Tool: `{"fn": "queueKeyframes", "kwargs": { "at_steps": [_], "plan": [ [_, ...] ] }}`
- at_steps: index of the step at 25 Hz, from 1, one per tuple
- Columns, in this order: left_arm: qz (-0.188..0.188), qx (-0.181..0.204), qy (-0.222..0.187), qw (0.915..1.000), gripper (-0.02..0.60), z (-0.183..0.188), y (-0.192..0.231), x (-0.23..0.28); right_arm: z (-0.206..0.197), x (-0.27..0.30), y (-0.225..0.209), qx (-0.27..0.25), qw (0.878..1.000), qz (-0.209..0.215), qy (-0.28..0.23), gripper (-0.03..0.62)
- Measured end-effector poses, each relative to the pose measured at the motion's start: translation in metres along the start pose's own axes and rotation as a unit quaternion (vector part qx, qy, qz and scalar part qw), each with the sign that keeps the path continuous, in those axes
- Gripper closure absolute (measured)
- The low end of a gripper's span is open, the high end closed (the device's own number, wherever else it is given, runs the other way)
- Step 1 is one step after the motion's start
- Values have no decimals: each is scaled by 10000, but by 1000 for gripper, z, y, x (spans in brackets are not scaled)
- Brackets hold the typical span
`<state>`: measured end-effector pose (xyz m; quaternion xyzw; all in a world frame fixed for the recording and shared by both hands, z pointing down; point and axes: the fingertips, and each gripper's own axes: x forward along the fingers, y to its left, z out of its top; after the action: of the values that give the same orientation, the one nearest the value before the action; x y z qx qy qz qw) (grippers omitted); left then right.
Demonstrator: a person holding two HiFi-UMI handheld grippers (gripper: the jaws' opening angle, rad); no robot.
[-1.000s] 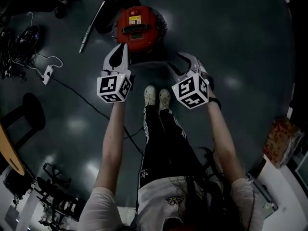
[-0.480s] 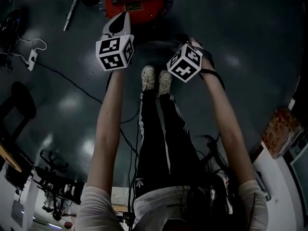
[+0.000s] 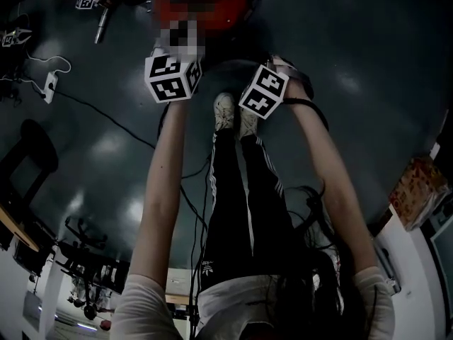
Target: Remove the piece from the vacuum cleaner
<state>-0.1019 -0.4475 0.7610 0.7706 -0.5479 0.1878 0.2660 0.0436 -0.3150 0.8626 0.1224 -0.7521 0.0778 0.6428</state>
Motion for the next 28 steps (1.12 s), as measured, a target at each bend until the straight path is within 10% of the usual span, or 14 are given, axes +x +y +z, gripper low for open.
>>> {"fn": "queueKeyframes", "kwargs": {
  "at_steps": [28],
  "plan": [
    [340,130,-34,9993,580,1,1,4,1,-13,40,-75,9988,63,-475,560]
  ]
}}
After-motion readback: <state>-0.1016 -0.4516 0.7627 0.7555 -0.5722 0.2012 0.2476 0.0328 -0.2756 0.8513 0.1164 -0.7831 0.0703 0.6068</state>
